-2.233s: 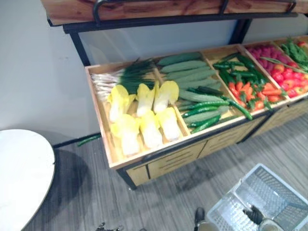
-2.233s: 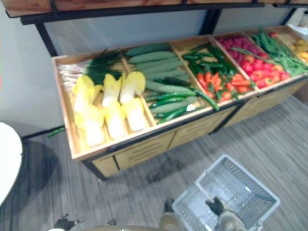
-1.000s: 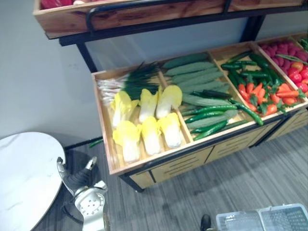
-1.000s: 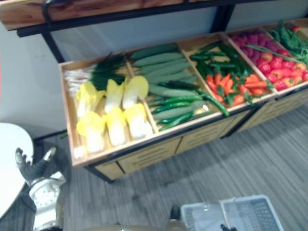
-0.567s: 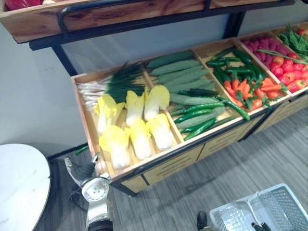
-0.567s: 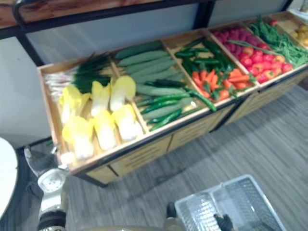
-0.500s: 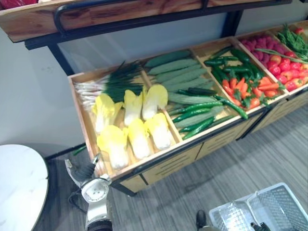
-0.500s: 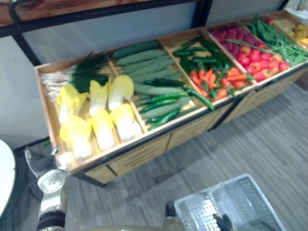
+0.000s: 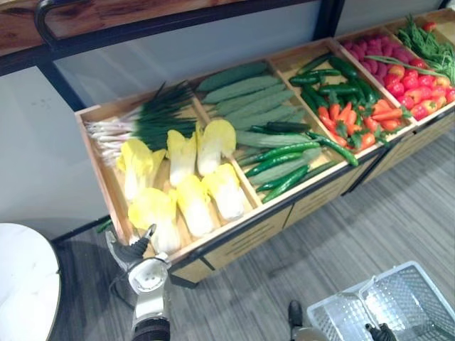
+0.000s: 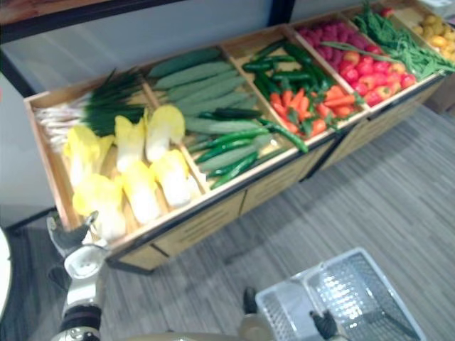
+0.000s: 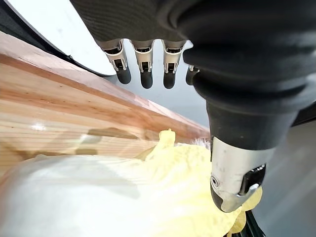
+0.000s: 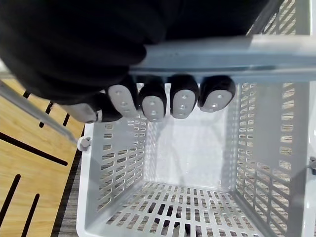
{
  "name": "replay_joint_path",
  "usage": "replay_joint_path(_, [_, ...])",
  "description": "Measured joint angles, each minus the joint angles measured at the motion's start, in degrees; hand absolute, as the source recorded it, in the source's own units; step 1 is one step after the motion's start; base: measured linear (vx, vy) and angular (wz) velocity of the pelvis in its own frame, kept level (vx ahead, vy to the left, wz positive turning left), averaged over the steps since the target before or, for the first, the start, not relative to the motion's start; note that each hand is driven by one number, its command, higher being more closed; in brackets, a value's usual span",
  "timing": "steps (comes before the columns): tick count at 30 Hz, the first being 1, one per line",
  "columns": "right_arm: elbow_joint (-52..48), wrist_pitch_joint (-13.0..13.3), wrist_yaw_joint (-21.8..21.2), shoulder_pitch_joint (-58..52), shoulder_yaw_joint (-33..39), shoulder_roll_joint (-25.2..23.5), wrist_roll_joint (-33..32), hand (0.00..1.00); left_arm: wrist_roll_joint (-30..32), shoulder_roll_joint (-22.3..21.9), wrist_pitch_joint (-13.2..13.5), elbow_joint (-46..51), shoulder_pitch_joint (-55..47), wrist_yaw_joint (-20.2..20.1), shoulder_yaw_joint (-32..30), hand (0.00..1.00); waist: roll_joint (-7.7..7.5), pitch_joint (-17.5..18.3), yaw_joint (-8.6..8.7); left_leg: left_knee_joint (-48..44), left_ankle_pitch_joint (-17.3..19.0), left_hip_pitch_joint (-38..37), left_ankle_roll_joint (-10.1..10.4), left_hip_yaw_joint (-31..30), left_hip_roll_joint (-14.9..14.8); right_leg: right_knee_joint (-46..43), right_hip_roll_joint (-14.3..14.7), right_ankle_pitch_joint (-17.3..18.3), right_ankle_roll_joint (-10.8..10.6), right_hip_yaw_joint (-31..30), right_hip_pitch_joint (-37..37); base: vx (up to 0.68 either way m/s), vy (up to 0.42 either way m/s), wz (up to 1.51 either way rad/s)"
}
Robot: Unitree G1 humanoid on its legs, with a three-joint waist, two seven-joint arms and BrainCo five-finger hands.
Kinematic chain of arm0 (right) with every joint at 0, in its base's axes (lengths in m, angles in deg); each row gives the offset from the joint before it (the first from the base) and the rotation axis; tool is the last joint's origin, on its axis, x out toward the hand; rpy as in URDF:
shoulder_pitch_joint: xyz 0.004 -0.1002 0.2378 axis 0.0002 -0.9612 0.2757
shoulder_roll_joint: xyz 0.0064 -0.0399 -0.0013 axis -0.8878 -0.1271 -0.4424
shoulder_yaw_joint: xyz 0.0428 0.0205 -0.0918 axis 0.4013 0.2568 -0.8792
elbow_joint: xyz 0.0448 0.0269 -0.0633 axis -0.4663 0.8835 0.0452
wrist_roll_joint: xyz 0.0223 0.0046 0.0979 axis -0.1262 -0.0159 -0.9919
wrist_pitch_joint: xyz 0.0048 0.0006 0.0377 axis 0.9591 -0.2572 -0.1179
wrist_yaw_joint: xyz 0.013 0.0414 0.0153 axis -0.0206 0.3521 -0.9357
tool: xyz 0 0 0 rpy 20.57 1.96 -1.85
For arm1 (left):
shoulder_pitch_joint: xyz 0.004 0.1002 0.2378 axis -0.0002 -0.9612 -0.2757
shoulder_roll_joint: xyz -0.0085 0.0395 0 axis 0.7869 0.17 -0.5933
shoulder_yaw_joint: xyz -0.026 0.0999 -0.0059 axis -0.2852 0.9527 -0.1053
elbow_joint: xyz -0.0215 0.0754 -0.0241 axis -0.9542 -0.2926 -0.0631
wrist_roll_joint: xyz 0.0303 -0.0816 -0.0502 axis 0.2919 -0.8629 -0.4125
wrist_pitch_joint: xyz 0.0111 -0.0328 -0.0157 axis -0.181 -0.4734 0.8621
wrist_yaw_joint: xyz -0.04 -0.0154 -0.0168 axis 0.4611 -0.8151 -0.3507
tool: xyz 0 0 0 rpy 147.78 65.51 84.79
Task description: Pick vegetable in the basket
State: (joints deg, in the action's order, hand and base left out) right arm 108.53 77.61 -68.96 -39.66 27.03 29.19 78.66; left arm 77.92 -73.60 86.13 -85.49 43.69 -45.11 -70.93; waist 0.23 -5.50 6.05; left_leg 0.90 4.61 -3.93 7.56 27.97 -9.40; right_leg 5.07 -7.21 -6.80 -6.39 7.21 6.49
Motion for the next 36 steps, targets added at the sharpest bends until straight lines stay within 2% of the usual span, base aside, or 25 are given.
replay_joint_path(22, [-0.04,0.35,0.59,0.09,-1.18,-0.14,0.01,1.00,0.37,-0.20,0.00,0.08,-0.34,-0.30,2.89,0.00,-0.11,-1.28,-0.07,0.01,0.29,-0.19,0.35,1.67,-0.42,-0.42,0.61,-0.05,0.07,-1.68,1.01,-0.04,-0.046,-0.04])
replay_joint_path(36, [0.00,0.51,1.49,1.65,-2.23,-0.17,-0.02,1.00,-0.20,-0.07,-0.88,-7.70,2.16,-0.12,2.43,0.00,-0.01,-2.30,-0.21,-0.05,0.52,0.83,0.73,4.46,-1.14,-1.32,1.32,-0.11,0.17,-4.11,4.03,-0.03,-0.052,-0.10])
